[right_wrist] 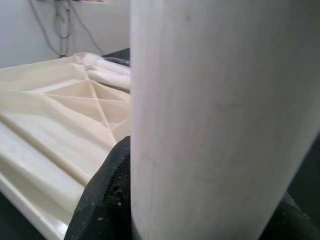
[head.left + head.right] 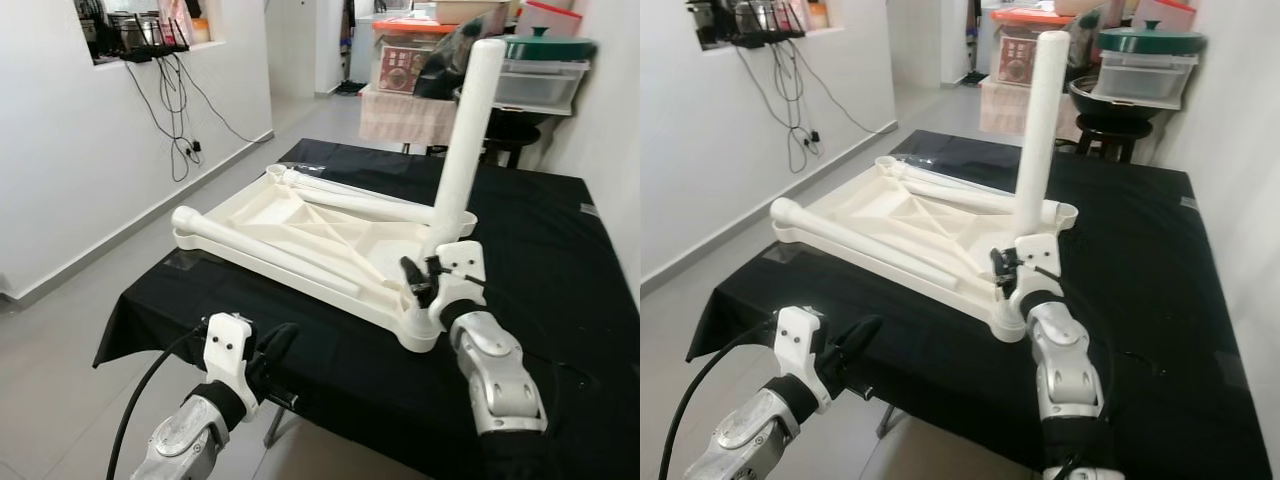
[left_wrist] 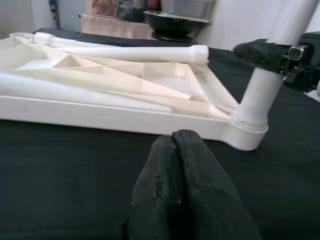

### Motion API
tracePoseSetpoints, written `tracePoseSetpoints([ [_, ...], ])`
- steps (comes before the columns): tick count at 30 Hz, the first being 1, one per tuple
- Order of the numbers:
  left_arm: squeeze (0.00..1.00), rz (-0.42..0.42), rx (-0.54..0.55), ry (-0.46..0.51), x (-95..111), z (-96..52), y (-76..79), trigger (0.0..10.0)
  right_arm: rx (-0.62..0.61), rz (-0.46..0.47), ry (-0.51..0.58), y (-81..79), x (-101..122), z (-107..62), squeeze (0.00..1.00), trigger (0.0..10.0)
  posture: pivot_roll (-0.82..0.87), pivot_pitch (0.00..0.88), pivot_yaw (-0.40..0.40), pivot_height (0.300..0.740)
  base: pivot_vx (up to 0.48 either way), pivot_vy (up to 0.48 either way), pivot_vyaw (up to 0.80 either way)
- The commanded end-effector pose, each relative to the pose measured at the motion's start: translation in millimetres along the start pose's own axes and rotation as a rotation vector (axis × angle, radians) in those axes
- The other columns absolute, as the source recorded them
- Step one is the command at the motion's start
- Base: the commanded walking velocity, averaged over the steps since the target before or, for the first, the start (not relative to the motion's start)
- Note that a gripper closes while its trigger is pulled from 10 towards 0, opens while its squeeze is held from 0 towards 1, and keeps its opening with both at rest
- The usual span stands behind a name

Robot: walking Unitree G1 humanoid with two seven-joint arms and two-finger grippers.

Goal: Building children table

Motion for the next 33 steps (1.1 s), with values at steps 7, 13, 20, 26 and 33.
tracePoseSetpoints([
  [7, 0.00, 0.009, 0.003, -0.018, -5, 2.6, -4.1, 10.0, -0.004, -0.055, -0.111, 1.9, -19, 2.5, 0.88, 10.0, 0.01, 0.000, -0.015, 0.740, 0.000, 0.000, 0.00],
  [13, 0.00, 0.008, 0.003, -0.016, -5, 3.7, -4.7, 10.0, 0.352, 0.035, 0.033, -38.5, 22, 13.6, 0.87, 10.0, 0.02, 0.000, -0.020, 0.740, 0.000, 0.000, 0.00],
  [20, 0.00, 0.007, 0.003, -0.014, -5, 4.6, -4.7, 10.0, 0.676, 0.014, 0.092, -60.6, 40, 9.9, 0.00, 10.0, 0.02, 0.000, -0.022, 0.740, 0.000, 0.000, 0.00],
  [26, 0.00, 0.008, 0.002, -0.012, -4, 4.8, -2.7, 10.0, 0.941, -0.139, 0.029, -76.8, 25, 1.1, 0.00, 10.0, 0.04, 0.000, -0.030, 0.740, 0.000, 0.000, 0.00],
  [33, 0.00, 0.010, 0.003, -0.009, -4, 4.8, -0.1, 10.0, 1.019, -0.083, 0.027, -80.6, 33, 4.0, 0.00, 0.0, 0.04, 0.000, -0.033, 0.740, 0.000, 0.000, 0.00],
])
Point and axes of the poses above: a point about 5 cm out from each wrist's last joint towards the gripper, its own z axis pointing out of the wrist towards the gripper, its own x axis along the axis of the wrist's last joint, y = z × x, the point moved 5 cm from there along z, pointing out of the wrist towards the gripper, and after that the axes turned 1 degree about -z, right-handed, at the moved point
